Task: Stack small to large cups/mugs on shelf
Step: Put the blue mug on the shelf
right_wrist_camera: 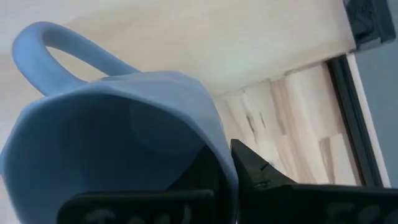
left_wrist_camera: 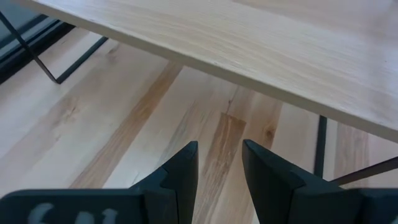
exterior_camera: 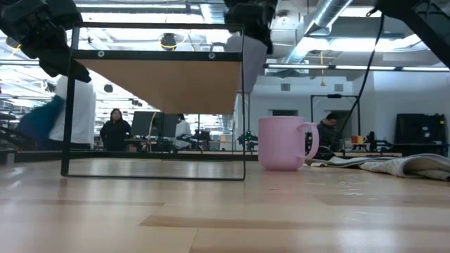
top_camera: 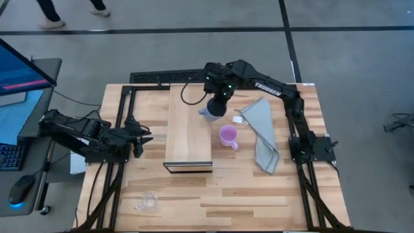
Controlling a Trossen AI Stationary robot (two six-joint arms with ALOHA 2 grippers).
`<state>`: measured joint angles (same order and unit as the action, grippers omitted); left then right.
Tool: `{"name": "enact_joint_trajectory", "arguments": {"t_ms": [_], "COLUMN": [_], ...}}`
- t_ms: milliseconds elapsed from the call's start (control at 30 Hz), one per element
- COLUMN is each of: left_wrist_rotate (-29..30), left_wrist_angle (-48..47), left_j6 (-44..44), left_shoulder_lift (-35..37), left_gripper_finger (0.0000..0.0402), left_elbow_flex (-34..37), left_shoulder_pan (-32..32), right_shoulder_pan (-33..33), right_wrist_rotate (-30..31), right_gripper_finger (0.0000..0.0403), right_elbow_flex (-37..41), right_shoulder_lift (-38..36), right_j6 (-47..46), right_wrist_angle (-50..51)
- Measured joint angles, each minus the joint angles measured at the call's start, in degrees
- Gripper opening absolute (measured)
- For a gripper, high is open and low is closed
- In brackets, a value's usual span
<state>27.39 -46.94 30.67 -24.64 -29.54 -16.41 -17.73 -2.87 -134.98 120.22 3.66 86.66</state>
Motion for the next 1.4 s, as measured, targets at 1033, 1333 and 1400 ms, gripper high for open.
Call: {"name": "enact_joint_trajectory", "arguments": {"t_ms": [1033,1333,1400], "left_wrist_rotate": [0.28,0.27,0.27], "left_wrist_angle": [0.09,0.09,0.09], "left_j6": [-0.5,-0.52,-0.52], "left_shoulder_lift": [0.0,0.0,0.0], "left_gripper_finger": [0.0116,0.0116,0.0116], "left_elbow_flex": [0.0,0.0,0.0], "left_shoulder_pan": [0.0,-0.01,0.0], "right_shoulder_pan": [11.48,16.29,16.99], "right_wrist_rotate": [-1.81,-0.8,-1.09], "right_gripper_finger": [0.0028,0.0028,0.0028], "right_elbow_flex": [0.08,0.19,0.06], "right_shoulder_lift": [-2.87,-4.48,-5.1], "right_j6": [-4.69,-7.49,-7.02], "right_wrist_angle": [4.39,3.36,3.5]}}
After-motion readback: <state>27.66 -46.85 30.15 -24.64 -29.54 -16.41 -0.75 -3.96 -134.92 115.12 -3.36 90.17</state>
